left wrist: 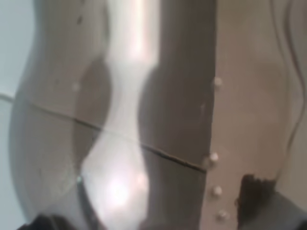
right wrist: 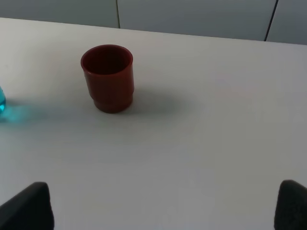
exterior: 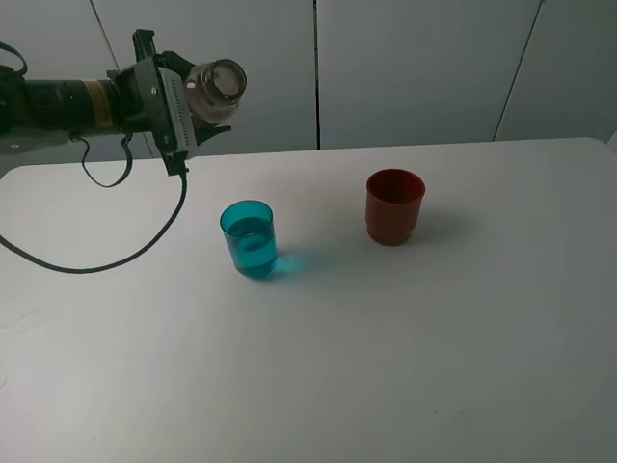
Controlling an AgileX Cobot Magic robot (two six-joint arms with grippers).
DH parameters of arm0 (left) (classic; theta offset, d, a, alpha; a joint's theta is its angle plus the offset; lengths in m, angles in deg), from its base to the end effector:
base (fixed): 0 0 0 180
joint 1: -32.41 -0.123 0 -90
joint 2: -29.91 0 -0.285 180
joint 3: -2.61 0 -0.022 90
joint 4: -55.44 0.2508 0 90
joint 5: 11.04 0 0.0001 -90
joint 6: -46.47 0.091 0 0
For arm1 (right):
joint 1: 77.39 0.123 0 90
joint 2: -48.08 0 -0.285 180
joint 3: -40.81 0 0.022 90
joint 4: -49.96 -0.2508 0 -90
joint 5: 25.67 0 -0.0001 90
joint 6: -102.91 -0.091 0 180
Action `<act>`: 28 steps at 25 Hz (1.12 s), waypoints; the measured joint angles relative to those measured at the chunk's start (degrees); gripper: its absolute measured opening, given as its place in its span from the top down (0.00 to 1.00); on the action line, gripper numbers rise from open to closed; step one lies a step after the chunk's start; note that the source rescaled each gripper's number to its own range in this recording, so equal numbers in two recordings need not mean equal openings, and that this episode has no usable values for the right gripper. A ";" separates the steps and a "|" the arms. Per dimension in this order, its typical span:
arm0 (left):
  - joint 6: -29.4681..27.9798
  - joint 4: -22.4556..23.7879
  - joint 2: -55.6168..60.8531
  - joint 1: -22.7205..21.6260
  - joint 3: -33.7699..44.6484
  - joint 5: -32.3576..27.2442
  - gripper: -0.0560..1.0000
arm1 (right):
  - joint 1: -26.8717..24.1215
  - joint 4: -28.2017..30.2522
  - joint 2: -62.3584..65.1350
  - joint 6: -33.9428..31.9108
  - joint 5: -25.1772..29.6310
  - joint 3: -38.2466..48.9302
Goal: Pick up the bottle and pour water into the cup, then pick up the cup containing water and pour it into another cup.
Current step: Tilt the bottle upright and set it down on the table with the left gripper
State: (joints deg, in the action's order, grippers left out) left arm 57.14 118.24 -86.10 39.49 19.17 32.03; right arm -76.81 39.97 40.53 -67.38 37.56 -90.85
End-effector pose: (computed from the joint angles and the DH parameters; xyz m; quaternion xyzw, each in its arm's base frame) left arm 0.3830 -0.1032 0.2015 0.6071 0.5134 0.0388 0.6053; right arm -0.0086 0.0140 0.2760 -0.0826 0.8549 0.0464 0.5100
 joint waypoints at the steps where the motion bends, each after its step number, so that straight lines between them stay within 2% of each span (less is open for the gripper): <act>1: -4.03 0.10 0.27 -0.54 0.00 0.00 0.93 | 0.00 0.00 0.00 0.00 0.00 0.00; 6: -17.68 0.36 0.52 -2.35 0.00 0.00 0.93 | 0.00 0.00 0.00 0.00 0.00 0.00; 10: -23.69 0.36 -0.71 -2.45 0.00 2.31 0.93 | 0.00 0.00 0.00 0.00 0.00 0.00; 15: -34.24 -0.50 -4.89 -2.45 -1.84 3.38 0.93 | 0.00 0.00 0.00 0.00 0.00 0.00; 19: -38.47 -1.13 -8.03 -2.45 -3.96 7.79 0.93 | 0.00 0.00 0.00 0.00 0.00 0.00; 28: -42.73 -2.85 -15.68 -2.45 -8.20 14.85 0.93 | 0.00 0.00 0.00 0.00 0.00 0.00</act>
State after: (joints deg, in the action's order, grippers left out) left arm 14.41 115.39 -101.78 37.04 10.97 46.88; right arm -76.81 39.97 40.53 -67.38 37.56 -90.85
